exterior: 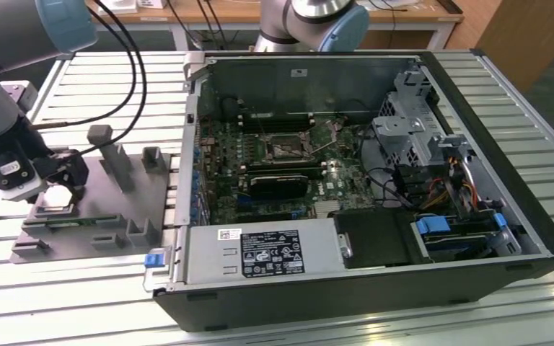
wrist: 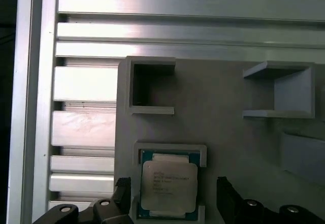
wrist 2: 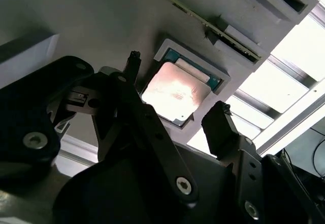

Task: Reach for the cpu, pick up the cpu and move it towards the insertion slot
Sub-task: 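Pick up the cpu and move it towards the insertion slot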

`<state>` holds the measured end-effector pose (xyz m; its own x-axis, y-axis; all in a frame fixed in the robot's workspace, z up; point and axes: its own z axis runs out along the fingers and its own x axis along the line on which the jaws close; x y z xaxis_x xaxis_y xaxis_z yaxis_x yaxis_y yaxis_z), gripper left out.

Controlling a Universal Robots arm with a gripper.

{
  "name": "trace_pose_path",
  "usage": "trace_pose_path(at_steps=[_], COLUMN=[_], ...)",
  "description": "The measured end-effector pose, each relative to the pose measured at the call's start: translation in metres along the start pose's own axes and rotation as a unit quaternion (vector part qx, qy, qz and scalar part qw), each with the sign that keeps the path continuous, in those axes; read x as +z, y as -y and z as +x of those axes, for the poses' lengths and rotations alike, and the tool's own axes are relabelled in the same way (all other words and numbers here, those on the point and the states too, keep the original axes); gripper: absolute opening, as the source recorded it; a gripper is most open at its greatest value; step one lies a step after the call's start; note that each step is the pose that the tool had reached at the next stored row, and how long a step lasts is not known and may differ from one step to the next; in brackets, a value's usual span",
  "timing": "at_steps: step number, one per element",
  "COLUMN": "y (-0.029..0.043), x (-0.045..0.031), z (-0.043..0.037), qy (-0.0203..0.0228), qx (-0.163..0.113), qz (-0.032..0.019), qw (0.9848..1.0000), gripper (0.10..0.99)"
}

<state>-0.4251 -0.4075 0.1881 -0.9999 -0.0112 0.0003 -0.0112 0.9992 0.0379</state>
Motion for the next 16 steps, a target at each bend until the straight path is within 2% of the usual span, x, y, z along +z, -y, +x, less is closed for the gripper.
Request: trace_pose_path(at_steps=[12,14,15,16], y=[-0.0019,-0.0020,-0.0021,-0.0023], x=[0.0082,0.0081,0.0078,0.0077], z=[0.0014,0.0014,0.0014,0.0014], qy=[0.0003,0.0004,0.0004,0.0004], qx=[0.007,0.007,0.007,0.007], qz=[0.0001,0.0000,0.0000,0.0000], qw=[1.0000,1.0000,1.0000,1.0000], gripper=[0.749,0.624,0.624,0.565])
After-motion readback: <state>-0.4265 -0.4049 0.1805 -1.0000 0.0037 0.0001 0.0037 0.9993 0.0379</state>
